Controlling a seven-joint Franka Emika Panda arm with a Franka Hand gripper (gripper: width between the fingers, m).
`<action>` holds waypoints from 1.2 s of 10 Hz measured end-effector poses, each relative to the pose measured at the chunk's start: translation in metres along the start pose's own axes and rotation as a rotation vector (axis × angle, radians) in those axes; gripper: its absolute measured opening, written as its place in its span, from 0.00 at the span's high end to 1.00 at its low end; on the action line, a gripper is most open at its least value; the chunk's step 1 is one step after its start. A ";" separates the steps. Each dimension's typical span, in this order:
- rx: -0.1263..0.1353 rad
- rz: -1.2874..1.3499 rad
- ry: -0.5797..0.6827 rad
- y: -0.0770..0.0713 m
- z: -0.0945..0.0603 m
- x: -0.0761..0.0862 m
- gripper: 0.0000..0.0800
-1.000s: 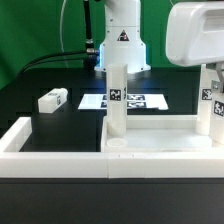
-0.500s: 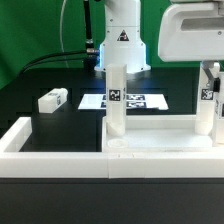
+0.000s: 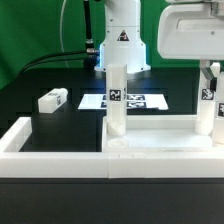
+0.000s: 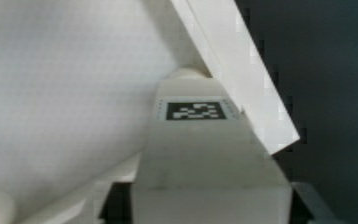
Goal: Assemble desk
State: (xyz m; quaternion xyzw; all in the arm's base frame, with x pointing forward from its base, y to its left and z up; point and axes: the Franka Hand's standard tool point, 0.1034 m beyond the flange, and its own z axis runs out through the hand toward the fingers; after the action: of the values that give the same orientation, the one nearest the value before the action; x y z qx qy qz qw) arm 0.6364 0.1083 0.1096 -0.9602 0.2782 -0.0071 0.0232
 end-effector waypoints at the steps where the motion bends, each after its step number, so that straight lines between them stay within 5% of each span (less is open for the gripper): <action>1: 0.000 0.086 0.000 0.000 0.000 0.000 0.64; 4: 0.063 0.540 -0.038 0.004 0.001 -0.004 0.64; 7: 0.079 0.843 -0.065 0.004 0.002 -0.002 0.64; 9: 0.079 0.805 -0.064 0.004 0.002 -0.002 0.58; 10: 0.076 0.767 -0.062 0.005 0.003 -0.002 0.32; 12: 0.032 0.531 -0.033 0.000 0.001 -0.001 0.22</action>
Offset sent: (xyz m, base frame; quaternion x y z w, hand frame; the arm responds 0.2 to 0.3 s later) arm -0.0182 0.0016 -0.0020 0.0169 -0.0665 0.3735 0.9251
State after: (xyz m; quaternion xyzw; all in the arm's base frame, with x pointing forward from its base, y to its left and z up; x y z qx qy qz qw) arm 0.6357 0.1085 0.1087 -0.8529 0.5200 0.0107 0.0442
